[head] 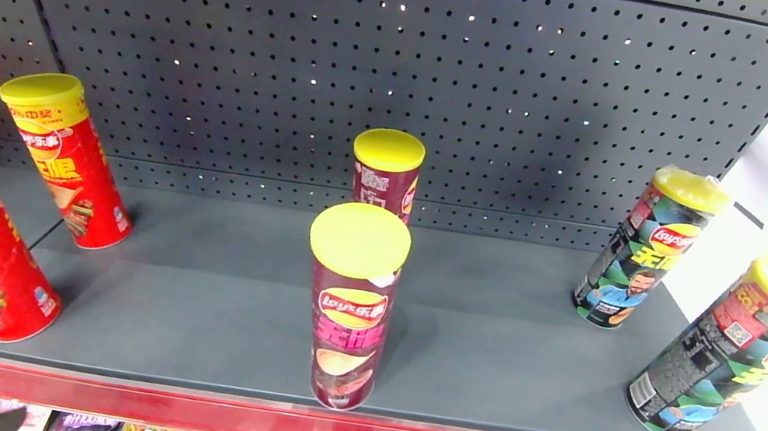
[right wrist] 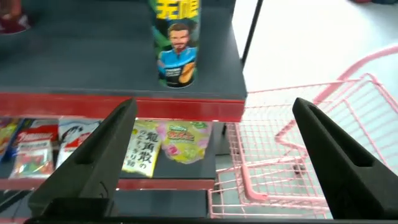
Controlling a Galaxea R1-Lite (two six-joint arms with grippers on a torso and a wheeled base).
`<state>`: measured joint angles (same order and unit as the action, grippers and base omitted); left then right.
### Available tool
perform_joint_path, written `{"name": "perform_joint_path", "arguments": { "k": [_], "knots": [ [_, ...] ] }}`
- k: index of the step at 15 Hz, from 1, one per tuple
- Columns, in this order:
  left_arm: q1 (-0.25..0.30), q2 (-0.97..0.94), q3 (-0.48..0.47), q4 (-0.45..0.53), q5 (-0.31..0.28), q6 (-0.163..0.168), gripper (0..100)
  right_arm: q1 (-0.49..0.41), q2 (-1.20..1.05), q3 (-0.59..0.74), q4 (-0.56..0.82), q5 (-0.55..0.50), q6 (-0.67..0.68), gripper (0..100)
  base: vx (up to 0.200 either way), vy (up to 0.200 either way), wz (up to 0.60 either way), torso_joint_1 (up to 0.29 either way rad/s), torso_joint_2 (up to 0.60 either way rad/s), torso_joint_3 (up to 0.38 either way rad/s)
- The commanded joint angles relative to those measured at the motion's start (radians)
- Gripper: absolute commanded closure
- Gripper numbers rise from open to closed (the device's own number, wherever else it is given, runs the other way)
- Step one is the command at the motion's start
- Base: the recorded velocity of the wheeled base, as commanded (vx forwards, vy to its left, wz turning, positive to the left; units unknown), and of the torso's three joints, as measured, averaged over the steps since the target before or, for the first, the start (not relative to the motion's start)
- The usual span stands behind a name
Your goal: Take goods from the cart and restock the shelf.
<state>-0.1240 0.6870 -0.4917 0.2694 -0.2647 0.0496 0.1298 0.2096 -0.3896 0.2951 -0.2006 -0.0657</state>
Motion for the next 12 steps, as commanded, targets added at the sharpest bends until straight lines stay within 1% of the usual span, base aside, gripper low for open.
{"name": "perform_joint_path", "arguments": {
  "k": [1, 2, 3, 4, 5, 7, 8, 9, 10, 11, 12],
  "knots": [
    [0.123, -0.420, -0.065, 0.389, 0.076, -0.054, 0, -0.130, 0.010, -0.009, 0.042, 0.003, -0.005, 0, 0.000, 0.000, 0.00, 0.000, 0.00, 0.000],
    [0.123, -0.451, -0.059, 0.435, 0.107, -0.062, 0, -0.167, 0.002, -0.009, 0.076, 0.007, -0.006, 0, 0.000, 0.000, 0.00, 0.000, 0.00, 0.000],
    [0.124, -0.471, -0.047, 0.452, 0.128, -0.063, 0, -0.183, -0.018, 0.003, 0.098, 0.009, -0.009, 0, 0.000, 0.000, 0.00, 0.000, 0.00, 0.000],
    [0.123, -0.511, -0.015, 0.442, 0.153, -0.057, 0, -0.179, -0.091, 0.023, 0.134, 0.018, -0.023, 0, 0.000, 0.000, 0.00, 0.000, 0.00, 0.000],
    [0.123, -0.534, 0.015, 0.421, 0.159, -0.056, 0, -0.170, -0.137, 0.043, 0.162, 0.035, -0.035, 0, 0.000, 0.000, 0.00, 0.000, 0.00, 0.000],
    [0.124, -0.627, 0.104, 0.349, 0.170, -0.056, 0, -0.162, -0.148, 0.057, 0.151, 0.044, -0.023, 0, 0.000, 0.000, 0.00, 0.000, 0.00, 0.000],
    [0.124, -0.687, 0.196, 0.309, 0.167, -0.028, 0, -0.133, -0.200, 0.094, 0.153, 0.050, -0.022, 0, 0.000, 0.000, 0.00, 0.000, 0.00, 0.000],
    [0.124, -0.687, 0.206, 0.291, 0.162, -0.030, 0, -0.127, -0.210, 0.130, 0.145, 0.052, -0.022, 0, 0.000, 0.000, 0.00, 0.000, 0.00, 0.000],
    [0.124, -0.687, 0.236, 0.191, 0.140, -0.047, 0, -0.127, -0.208, 0.187, 0.044, 0.053, -0.012, 0, 0.000, 0.000, 0.00, 0.000, 0.00, 0.000],
    [0.124, -0.687, 0.268, 0.133, 0.105, -0.045, 0, -0.127, -0.210, 0.232, -0.030, 0.053, -0.012, 0, 0.000, 0.000, 0.00, 0.000, 0.00, 0.000],
    [0.124, -0.687, 0.343, 0.002, 0.032, -0.040, 0, -0.127, -0.208, 0.288, -0.142, 0.061, -0.006, 0, 0.000, 0.000, 0.00, 0.000, 0.00, 0.000]
  ]
}}
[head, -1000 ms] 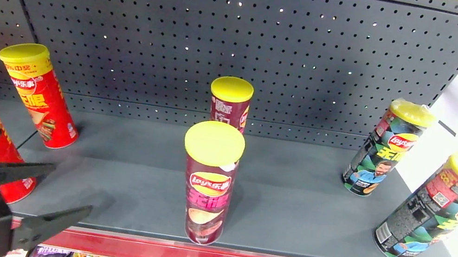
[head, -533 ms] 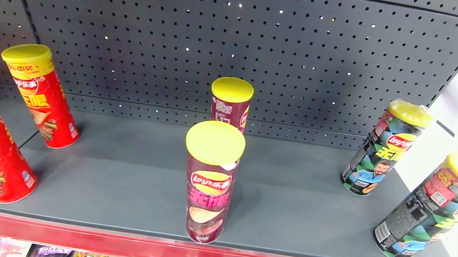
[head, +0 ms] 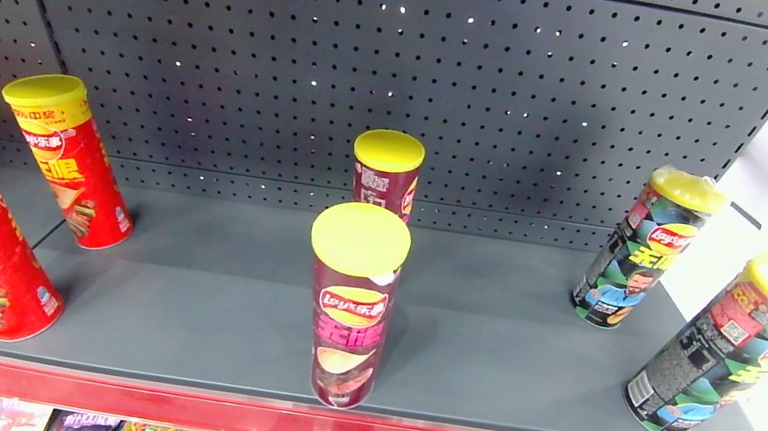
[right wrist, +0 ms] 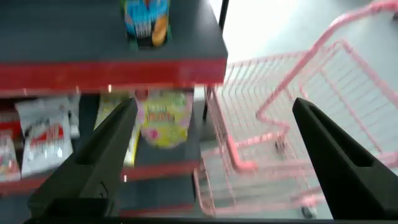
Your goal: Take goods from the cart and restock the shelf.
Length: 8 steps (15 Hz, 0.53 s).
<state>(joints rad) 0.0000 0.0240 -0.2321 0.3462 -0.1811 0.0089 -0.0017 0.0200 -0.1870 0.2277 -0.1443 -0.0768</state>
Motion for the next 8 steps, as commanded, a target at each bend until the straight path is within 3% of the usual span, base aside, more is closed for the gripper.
{"name": "perform_joint_path", "arguments": {
  "k": [1, 2, 4, 5, 7, 8],
  "knots": [
    [0.000, -0.024, 0.123, -0.170, -0.060, -0.001, 0, 0.005, -0.020, 0.101, -0.102, 0.014, 0.009, 0, 0.000, 0.000, 0.00, 0.000, 0.00, 0.000],
    [0.000, -0.024, 0.149, -0.225, -0.049, -0.003, 0, 0.005, -0.020, 0.118, -0.128, 0.015, 0.009, 0, 0.000, 0.000, 0.00, 0.000, 0.00, 0.000],
    [0.000, -0.024, 0.152, -0.228, 0.058, -0.024, 0, 0.005, -0.020, 0.149, -0.202, 0.011, 0.011, 0, 0.000, 0.000, 0.00, 0.000, 0.00, 0.000],
    [0.000, -0.024, 0.154, -0.230, 0.083, -0.029, 0, 0.005, -0.020, 0.149, -0.205, 0.035, 0.015, 0, 0.000, 0.000, 0.00, 0.000, 0.00, 0.000],
    [0.000, -0.024, 0.168, -0.257, 0.068, -0.029, 0, 0.005, -0.020, 0.152, -0.205, 0.118, 0.022, 0, 0.000, 0.000, 0.00, 0.000, 0.00, 0.000],
    [0.000, -0.024, 0.177, -0.283, -0.018, -0.027, 0, 0.006, -0.018, 0.155, -0.202, 0.187, 0.023, 0, 0.000, 0.000, 0.00, 0.000, 0.00, 0.000]
  ]
}}
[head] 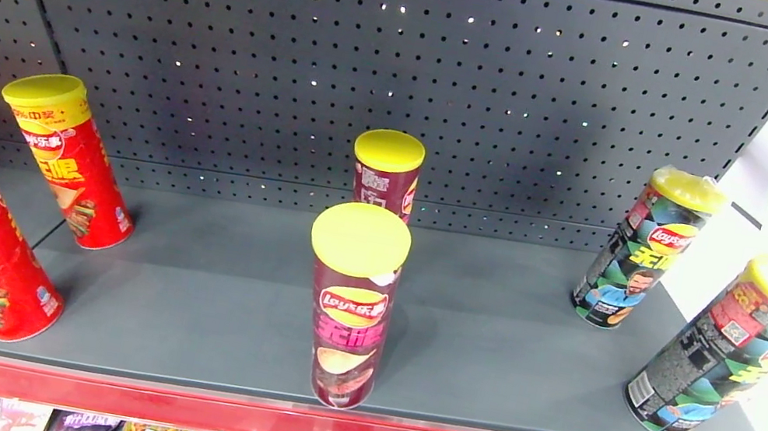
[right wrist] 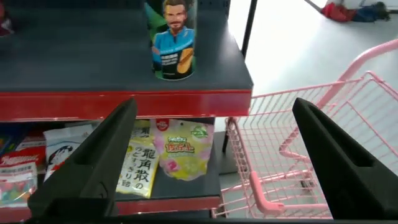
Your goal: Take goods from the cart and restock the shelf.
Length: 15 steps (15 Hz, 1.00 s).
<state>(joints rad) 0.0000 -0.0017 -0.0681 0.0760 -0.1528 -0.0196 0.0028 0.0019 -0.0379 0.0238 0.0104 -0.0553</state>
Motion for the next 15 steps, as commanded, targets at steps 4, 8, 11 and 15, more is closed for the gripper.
{"name": "perform_joint_path", "arguments": {
  "k": [4, 8, 11, 15],
  "knots": [
    [0.000, 0.002, 0.021, -0.022, 0.015, 0.007, 0, 0.000, -0.002, 0.038, -0.027, 0.033, 0.038, 0, 0.000, 0.000, 0.00, 0.000, 0.00, 0.000],
    [0.000, 0.002, 0.056, -0.116, 0.114, -0.028, 0, 0.000, -0.002, 0.038, -0.027, 0.031, 0.046, 0, 0.000, 0.000, 0.00, 0.000, 0.00, 0.000],
    [0.000, 0.002, 0.063, -0.125, -0.031, 0.030, 0, 0.000, -0.002, 0.038, -0.027, 0.033, 0.046, 0, 0.000, 0.000, 0.00, 0.000, 0.00, 0.000],
    [0.003, 0.002, 0.063, -0.101, 0.076, 0.102, 0, 0.000, -0.002, 0.038, -0.027, 0.033, 0.048, 0, 0.000, 0.000, 0.00, 0.000, 0.00, 0.000]
  ]
}}
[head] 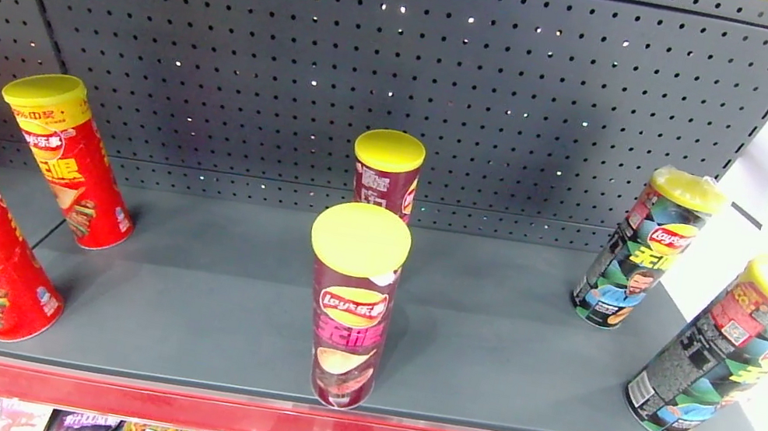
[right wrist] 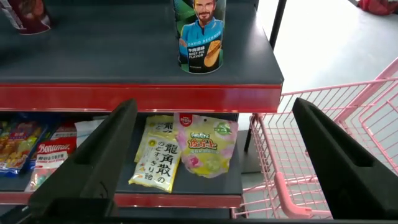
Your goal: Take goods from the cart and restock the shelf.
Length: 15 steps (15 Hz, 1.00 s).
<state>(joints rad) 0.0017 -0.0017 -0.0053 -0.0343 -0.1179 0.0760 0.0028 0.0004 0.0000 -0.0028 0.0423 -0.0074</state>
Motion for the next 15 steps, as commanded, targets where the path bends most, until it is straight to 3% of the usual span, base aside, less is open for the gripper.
{"name": "perform_joint_path", "arguments": {
  "k": [1, 3, 4, 7, 15],
  "knots": [
    [0.001, 0.002, 0.001, 0.019, 0.093, -0.038, 0, 0.000, 0.000, 0.000, 0.000, 0.001, 0.000, 0, 0.000, 0.000, 0.00, 0.000, 0.00, 0.000],
    [0.000, 0.002, 0.001, 0.036, 0.067, -0.077, 0, 0.000, 0.000, 0.000, 0.000, 0.001, 0.000, 0, 0.000, 0.000, 0.00, 0.000, 0.00, 0.000],
    [-0.002, 0.002, 0.001, 0.037, 0.038, -0.067, 0, 0.000, 0.000, 0.000, 0.000, 0.001, 0.000, 0, 0.000, 0.000, 0.00, 0.000, 0.00, 0.000],
    [0.000, 0.002, 0.001, 0.037, 0.049, -0.087, 0, 0.000, 0.000, 0.000, 0.000, 0.001, 0.001, 0, 0.000, 0.000, 0.00, 0.000, 0.00, 0.000],
    [0.000, 0.002, 0.001, 0.036, 0.049, -0.081, 0, 0.000, 0.000, 0.000, 0.000, -0.019, 0.000, 0, 0.000, 0.000, 0.00, 0.000, 0.00, 0.000]
  ]
}}
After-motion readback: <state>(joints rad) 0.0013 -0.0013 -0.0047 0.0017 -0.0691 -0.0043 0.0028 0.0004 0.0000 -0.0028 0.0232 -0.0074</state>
